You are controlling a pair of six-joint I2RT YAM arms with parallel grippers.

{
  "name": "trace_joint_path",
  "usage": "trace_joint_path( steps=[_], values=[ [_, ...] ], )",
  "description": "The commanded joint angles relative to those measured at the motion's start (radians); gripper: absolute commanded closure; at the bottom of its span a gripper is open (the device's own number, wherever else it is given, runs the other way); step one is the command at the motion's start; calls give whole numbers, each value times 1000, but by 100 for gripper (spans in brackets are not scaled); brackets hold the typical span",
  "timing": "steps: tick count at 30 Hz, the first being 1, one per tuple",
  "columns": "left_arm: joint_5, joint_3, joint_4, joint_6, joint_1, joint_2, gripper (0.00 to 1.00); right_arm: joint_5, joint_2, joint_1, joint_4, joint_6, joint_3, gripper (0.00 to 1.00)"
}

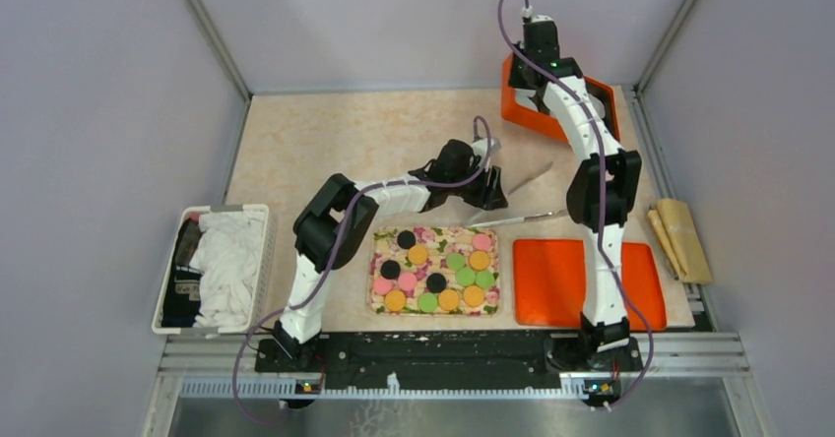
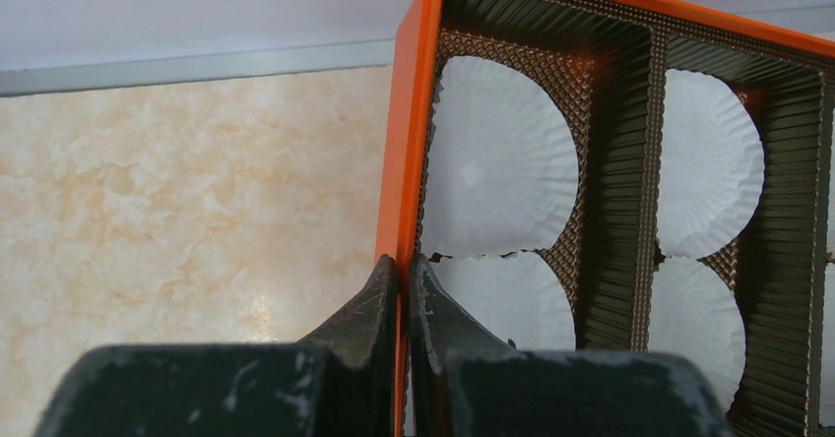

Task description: Pack the cookies

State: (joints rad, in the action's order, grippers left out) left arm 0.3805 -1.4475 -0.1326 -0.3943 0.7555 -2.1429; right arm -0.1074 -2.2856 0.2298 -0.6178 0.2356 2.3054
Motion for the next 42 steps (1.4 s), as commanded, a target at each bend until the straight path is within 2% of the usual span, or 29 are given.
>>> trace_joint_path(
  steps=[1,4,6,12,21,25,35,42],
  values=[
    [158,61,-133,0,8,32,44,16,-16,45,83,-27,112,100],
    [208,84,-153,12,8,70,44,26,-33,72,89,-23,116,100],
    [181,100,-134,31,9,109,43,27,-49,92,90,-19,117,100],
    [-1,171,-60,87,7,305,43,48,-85,150,98,-6,75,100],
    [-324,325,42,102,7,741,38,103,-117,266,109,31,15,100],
    [-402,400,75,92,7,874,37,95,-114,339,123,59,-44,100],
    [-457,477,180,43,7,1036,37,145,-155,490,124,180,-84,100],
    [-492,505,209,42,7,1095,37,204,-235,556,95,212,19,100]
  ],
)
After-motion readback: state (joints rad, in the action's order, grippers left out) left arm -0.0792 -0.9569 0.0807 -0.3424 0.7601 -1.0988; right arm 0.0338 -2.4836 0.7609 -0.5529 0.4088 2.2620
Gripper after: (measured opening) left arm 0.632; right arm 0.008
